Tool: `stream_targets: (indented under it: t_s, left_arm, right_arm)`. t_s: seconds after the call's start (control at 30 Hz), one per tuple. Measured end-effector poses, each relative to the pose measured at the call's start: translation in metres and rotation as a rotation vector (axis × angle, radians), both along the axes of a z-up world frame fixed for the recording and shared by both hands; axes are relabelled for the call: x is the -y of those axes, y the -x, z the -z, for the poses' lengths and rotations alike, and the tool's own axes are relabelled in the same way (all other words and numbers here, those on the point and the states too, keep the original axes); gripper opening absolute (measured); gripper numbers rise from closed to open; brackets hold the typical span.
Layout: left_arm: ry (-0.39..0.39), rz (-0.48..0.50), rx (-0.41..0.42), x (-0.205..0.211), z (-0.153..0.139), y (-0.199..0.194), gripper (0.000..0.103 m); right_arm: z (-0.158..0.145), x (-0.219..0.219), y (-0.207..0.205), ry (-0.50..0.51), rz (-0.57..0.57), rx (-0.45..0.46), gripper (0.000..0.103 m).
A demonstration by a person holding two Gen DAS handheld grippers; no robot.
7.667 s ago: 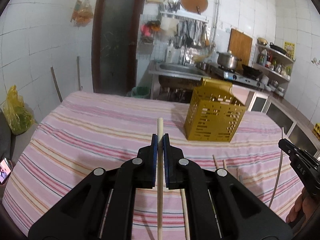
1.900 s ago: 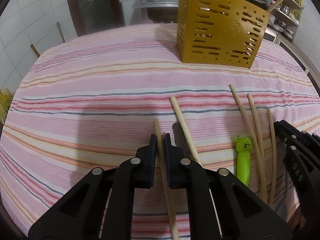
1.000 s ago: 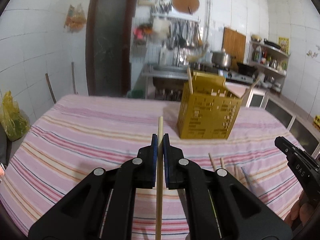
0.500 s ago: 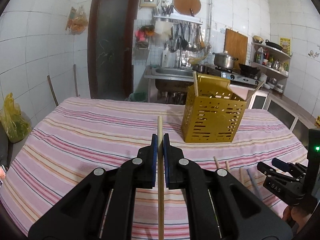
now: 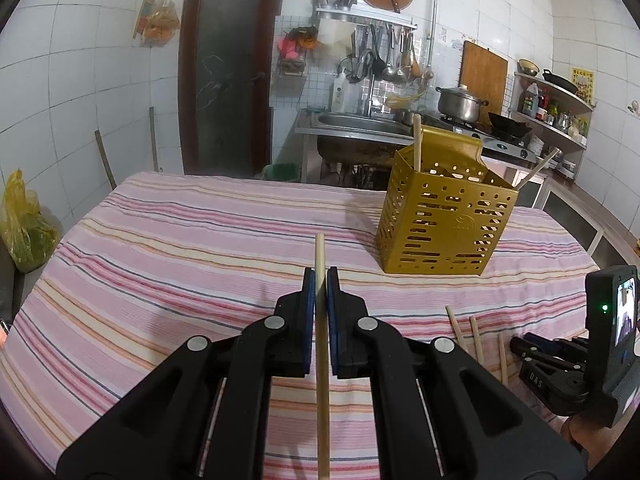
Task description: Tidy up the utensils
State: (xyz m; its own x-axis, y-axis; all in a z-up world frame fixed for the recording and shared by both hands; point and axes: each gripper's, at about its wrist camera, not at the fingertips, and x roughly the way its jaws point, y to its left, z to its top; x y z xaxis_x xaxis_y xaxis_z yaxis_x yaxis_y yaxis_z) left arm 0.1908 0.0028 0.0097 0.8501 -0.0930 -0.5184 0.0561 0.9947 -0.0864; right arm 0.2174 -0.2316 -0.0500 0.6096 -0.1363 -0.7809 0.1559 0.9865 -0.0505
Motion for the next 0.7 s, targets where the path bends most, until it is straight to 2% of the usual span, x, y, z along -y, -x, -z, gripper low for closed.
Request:
stream_targets:
  t_s: [0.13, 0.33, 0.43, 0.57, 0.63, 0.7]
  left_arm:
    - [0.014, -0.001, 0.006, -0.004, -0.002, 0.004, 0.005]
    - [0.048, 0.007, 0.059, -0.01, -0.014, 0.021, 0.005]
    - [0.049, 0.017, 0.084, -0.007, -0.019, 0.028, 0.004]
    - [0.038, 0.029, 0.111, -0.002, -0.024, 0.037, 0.004]
    - [0.039, 0.034, 0.109, -0.001, -0.025, 0.037, 0.004]
    - [0.035, 0.033, 0.101, -0.001, -0.023, 0.035, 0.004]
  right_arm:
    - [-0.009, 0.005, 0.01, -0.048, 0.001, 0.046, 0.009]
    - [-0.041, 0.01, 0.048, -0.147, -0.012, 0.226, 0.006]
    - [-0.051, 0.01, 0.061, -0.131, -0.006, 0.292, 0.002]
    - [-0.068, 0.014, 0.071, -0.149, -0.005, 0.387, 0.001]
    - [-0.068, 0.011, 0.068, -0.114, -0.011, 0.373, 0.003]
    - [-0.056, 0.009, 0.053, -0.09, -0.011, 0.293, 0.003]
